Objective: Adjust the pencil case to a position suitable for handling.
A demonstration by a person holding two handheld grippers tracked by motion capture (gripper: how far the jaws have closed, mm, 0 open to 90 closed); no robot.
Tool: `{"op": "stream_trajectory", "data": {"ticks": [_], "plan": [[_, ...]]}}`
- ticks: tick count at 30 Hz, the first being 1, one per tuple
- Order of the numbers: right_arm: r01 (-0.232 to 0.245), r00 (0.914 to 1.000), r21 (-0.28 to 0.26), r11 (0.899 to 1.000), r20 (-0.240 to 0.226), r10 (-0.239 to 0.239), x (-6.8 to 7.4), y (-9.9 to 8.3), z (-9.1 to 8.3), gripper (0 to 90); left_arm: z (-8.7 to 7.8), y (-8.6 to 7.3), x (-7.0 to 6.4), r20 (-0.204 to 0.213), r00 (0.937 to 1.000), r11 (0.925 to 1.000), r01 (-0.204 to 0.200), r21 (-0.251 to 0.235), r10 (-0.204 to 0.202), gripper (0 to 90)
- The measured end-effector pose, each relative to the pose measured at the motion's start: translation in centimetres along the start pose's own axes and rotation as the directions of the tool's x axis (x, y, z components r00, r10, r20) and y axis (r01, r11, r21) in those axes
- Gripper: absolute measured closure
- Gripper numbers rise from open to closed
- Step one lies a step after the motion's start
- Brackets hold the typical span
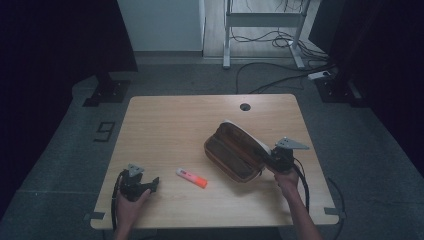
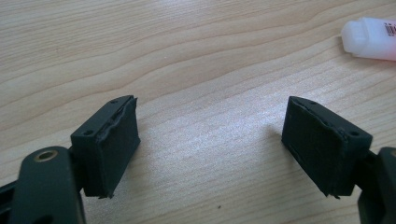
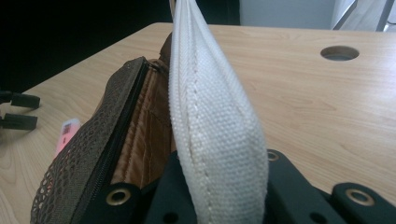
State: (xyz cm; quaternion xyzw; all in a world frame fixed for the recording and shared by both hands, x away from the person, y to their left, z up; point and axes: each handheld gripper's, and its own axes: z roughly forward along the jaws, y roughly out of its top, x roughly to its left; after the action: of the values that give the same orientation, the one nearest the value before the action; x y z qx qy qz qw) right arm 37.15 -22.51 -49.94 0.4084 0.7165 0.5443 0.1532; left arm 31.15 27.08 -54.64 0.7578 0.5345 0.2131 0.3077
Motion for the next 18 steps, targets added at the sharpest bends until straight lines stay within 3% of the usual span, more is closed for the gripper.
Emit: {"op": "stream_trajectory", "data": {"ticks": [18], "plan": [[0.015,0.9996,0.074,0.997,0.022,-0.017,-0.6,-1.4,1.7,80.0,0.0,0.0,0.0,0.000,1.0000,1.0000,0.000,0.000,0.000,18.7]]}}
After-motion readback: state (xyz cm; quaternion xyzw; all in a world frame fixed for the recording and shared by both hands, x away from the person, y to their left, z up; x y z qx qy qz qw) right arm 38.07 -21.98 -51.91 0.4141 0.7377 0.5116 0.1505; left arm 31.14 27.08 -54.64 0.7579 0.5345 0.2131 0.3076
